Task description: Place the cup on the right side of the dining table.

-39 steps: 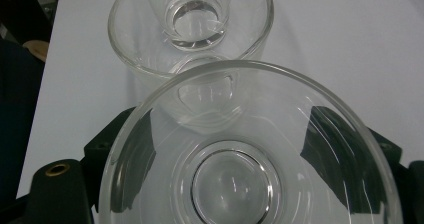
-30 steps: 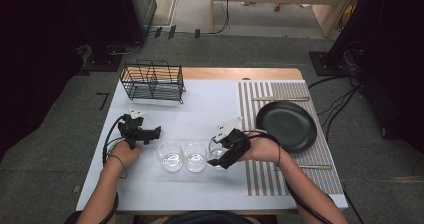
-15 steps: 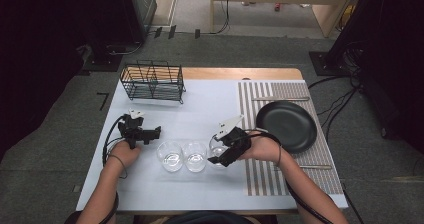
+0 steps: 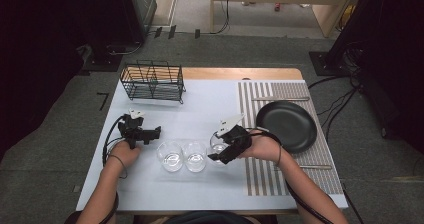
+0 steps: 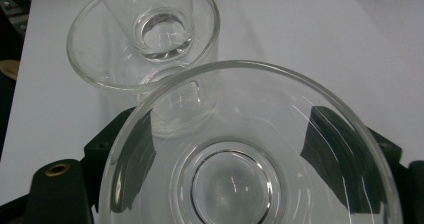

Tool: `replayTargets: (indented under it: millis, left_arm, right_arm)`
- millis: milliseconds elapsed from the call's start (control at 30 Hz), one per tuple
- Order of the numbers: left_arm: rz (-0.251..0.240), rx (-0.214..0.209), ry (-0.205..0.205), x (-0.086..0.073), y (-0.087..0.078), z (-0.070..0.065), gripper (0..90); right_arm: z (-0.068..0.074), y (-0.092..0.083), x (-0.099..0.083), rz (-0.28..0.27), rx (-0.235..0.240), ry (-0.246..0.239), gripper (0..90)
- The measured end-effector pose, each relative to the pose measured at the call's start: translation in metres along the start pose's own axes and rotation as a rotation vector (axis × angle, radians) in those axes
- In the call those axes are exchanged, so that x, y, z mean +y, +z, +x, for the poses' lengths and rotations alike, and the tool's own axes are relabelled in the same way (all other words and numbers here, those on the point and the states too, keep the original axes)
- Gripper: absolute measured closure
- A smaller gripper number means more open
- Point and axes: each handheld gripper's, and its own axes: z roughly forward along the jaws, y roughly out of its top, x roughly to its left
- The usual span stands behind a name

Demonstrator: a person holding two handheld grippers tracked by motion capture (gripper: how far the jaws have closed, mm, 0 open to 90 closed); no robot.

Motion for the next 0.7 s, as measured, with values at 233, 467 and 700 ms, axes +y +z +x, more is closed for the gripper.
replayTargets:
  millis: [233,467,700]
  left_arm:
    - [0.000,0.000,0.000,0.0000,0.0000,0.0000,0.0]
    - [0.000,0.000,0.000,0.0000,0.0000,0.0000,0.0]
    - [0.000,0.000,0.000,0.0000,0.0000,0.0000,0.0]
  right_arm:
    - [-0.0014,-0.0004,0.0002,-0.007,-0.014,0.008,19.2]
    - [-0.0033,-0.0010,0.0010,-0.016,-0.033,0.021,19.2]
    - [-0.0049,-0.0006,0.0013,-0.017,-0.051,0.033,19.2]
